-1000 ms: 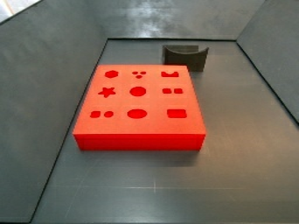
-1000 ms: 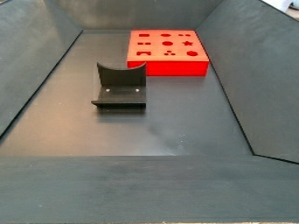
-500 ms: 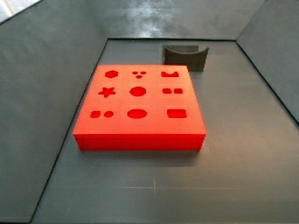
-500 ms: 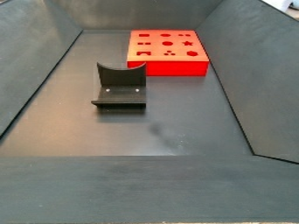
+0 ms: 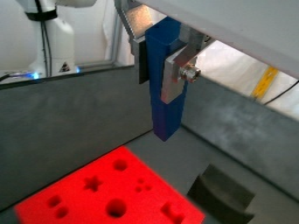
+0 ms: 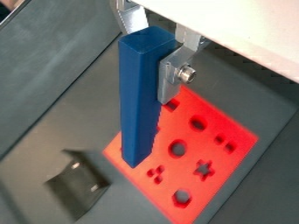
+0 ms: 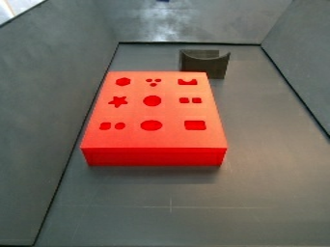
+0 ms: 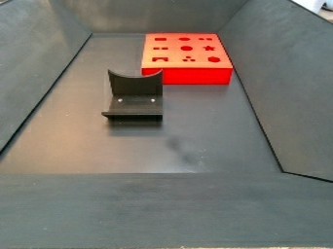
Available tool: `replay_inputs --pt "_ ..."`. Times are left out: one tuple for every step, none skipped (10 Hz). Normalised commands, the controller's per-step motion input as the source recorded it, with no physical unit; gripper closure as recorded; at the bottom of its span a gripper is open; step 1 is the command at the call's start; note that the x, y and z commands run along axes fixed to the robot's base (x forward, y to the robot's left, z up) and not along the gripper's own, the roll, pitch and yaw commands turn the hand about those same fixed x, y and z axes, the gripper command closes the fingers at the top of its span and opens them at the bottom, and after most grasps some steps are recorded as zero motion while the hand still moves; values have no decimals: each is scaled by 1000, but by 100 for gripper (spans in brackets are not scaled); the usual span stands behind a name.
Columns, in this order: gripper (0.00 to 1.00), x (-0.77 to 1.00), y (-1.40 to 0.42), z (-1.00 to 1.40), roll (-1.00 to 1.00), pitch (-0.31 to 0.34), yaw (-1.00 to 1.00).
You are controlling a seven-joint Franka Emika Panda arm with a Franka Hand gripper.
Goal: Pick up the rectangle object. Move up. Place the rectangle object on the fixture. Regrasp the rectangle object. Move to above the board. Insert the rectangle object.
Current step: Move to above the board.
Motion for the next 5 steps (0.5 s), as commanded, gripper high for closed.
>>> replay_inputs --pt "100 -76 33 3 -1000 -99 2" --pt "100 -71 34 -5 -1000 -113 -3" --pt "100 -63 36 -1 -881 -116 -4" --pt "100 -57 35 -2 -727 -106 -10" --pt "100 -47 25 -6 -445 -77 -10"
